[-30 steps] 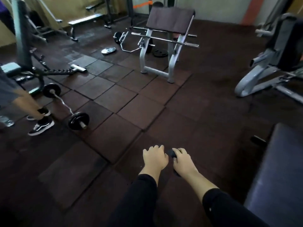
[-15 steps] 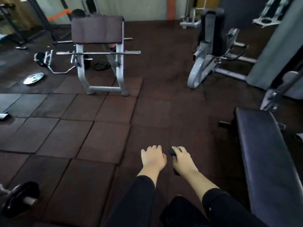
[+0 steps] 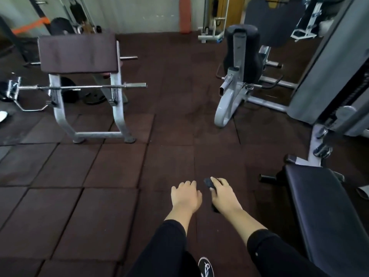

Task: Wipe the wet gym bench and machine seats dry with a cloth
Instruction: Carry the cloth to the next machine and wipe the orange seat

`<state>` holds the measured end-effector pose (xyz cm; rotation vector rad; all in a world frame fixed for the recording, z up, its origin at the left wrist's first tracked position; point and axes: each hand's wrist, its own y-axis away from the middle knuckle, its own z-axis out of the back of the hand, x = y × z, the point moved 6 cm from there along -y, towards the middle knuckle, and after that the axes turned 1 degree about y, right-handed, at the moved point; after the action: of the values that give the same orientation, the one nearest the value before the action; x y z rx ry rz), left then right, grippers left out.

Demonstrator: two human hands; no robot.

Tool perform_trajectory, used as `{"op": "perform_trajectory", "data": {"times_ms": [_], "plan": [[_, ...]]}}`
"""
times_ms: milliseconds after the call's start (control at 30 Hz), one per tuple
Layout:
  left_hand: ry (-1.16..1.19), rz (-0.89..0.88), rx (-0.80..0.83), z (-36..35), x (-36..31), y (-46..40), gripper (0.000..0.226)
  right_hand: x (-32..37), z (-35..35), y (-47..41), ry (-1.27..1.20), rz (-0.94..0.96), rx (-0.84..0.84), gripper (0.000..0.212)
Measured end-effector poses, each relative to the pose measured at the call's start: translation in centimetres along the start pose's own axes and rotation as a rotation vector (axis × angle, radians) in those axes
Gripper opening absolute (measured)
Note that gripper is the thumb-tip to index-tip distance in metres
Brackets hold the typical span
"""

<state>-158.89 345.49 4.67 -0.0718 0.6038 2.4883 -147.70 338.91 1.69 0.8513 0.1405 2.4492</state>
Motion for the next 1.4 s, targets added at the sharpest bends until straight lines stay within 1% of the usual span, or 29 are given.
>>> {"op": "perform_trajectory", "data": {"times_ms": [233,400,467,700,900,1100,1200,1300,1400], "plan": [[0.008,0.007,0.003,6.0,2.4,-13.2,0.044,3.4,2.1,-14.3,0.029,0.01,0.019,0.044],[-0.027,-0.03,0.004,11.8,5.0,-25.4,0.047,6.9,3.6,-26.8,0.02,-0.001,-0.015,0.044],[-0.05,-0.056,0.007,14.4,6.0,-29.8,0.046,8.0,4.6,-31.3,0.008,-0.037,-0.038,0.044],[-0.085,-0.088,0.032,21.5,8.5,-42.8,0.042,11.7,7.8,-44.1,-0.062,-0.1,-0.101,0.044],[-0.11,-0.137,0.042,26.8,7.9,-54.5,0.043,12.8,10.0,-55.9,-0.08,-0.129,-0.102,0.044],[-0.125,-0.166,0.038,32.7,6.3,-69.0,0.047,12.6,14.1,-71.3,-0.064,-0.11,-0.128,0.045],[-0.121,-0.157,0.045,35.7,5.9,-75.3,0.048,13.2,16.4,-78.4,-0.066,-0.12,-0.119,0.045],[-0.107,-0.139,0.031,38.7,5.8,-81.1,0.047,14.2,18.5,-84.9,-0.031,-0.075,-0.103,0.045],[-0.091,-0.12,0.029,41.4,5.9,-86.5,0.048,14.8,20.3,-90.8,-0.027,-0.086,-0.118,0.044]]}}
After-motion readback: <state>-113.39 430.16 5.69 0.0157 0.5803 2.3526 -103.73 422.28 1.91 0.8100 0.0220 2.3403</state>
